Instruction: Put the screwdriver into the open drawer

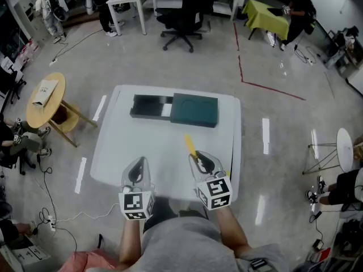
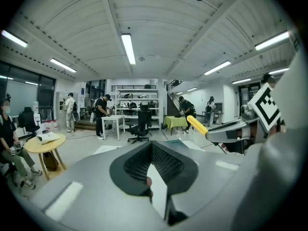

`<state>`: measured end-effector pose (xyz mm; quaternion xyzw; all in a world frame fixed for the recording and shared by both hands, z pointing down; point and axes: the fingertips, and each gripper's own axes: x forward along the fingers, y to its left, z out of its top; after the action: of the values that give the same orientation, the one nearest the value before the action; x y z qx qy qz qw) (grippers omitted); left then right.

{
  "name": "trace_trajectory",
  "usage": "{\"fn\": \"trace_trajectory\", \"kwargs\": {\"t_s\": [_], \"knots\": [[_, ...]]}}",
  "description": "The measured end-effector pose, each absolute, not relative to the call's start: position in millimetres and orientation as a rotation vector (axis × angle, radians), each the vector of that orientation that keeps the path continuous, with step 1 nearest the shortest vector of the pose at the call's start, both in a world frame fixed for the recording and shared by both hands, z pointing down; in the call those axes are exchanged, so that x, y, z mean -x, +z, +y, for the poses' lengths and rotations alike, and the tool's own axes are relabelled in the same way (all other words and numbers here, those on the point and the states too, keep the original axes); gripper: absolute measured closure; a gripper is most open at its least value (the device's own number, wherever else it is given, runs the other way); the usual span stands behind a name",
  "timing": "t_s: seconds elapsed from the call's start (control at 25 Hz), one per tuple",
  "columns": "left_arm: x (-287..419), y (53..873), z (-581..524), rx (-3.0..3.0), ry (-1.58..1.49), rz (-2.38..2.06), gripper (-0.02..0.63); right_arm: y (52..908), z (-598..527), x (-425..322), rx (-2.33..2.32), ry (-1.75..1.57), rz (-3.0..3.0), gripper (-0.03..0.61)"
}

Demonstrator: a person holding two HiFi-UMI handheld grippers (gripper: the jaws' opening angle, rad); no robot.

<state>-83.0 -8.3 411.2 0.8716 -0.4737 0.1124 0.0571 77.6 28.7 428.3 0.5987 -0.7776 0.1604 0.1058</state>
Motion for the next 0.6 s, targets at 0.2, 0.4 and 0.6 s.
{"fn": "trace_trajectory", "kwargs": {"t_s": [0.2, 0.4, 0.6], "knots": [[101, 400, -16, -2.626, 0.316, -1.487, 0.601, 416, 17, -59, -1.733, 0.433, -2.333, 0.499], [113, 393, -26, -2.621, 0.291, -1.525, 0.601, 414, 2, -45, -1.697, 0.408, -2.364, 0.499], [118, 394, -32, -2.603, 0.285, -1.541, 0.603, 414, -7, -39, -1.667, 0.409, -2.375, 0.499]]}}
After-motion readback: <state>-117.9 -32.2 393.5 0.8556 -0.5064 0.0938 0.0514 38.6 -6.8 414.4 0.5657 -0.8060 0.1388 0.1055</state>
